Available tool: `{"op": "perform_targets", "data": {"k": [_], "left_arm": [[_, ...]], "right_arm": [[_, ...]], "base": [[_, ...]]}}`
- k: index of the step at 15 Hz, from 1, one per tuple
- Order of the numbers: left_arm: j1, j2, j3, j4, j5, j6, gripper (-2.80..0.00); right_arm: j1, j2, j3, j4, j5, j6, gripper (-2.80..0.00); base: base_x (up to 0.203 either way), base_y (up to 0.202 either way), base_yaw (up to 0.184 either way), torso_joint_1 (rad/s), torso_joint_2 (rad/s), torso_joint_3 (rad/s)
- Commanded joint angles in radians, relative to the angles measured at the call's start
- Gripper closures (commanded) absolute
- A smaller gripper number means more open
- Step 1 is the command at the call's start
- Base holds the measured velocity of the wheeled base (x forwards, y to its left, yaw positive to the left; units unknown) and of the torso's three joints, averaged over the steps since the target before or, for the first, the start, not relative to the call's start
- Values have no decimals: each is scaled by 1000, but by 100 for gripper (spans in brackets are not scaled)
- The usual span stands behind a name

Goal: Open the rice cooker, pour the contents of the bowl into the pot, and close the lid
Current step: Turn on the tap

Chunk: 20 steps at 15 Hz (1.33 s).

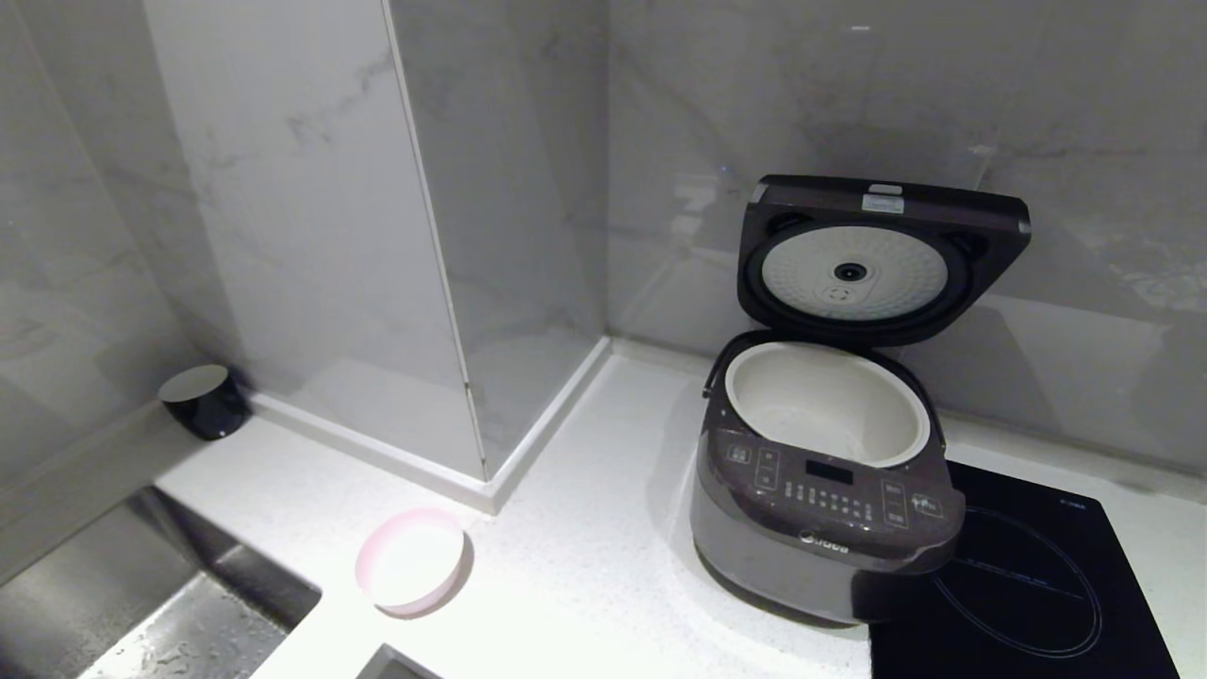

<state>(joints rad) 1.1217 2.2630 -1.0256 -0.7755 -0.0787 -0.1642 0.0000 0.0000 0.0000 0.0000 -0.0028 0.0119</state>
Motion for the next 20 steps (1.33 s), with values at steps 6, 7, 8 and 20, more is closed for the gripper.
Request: {"op": "perform_targets", "data": {"k": [6,7,8,20], "left_arm": [[0,29,-40,-5,5,-15,-280],[0,30,-41,-5,5,-15,-280],[0,30,-44,-5,5,-15,-280],[-26,40,-27,-18,5,-23,0]], "right_arm": [[0,0,0,0,0,0,0],[0,0,0,0,0,0,0],[0,0,0,0,0,0,0],[0,0,0,0,0,0,0]], "base": [[0,0,0,0,0,0],[0,0,0,0,0,0],[0,0,0,0,0,0],[0,0,0,0,0,0]]}}
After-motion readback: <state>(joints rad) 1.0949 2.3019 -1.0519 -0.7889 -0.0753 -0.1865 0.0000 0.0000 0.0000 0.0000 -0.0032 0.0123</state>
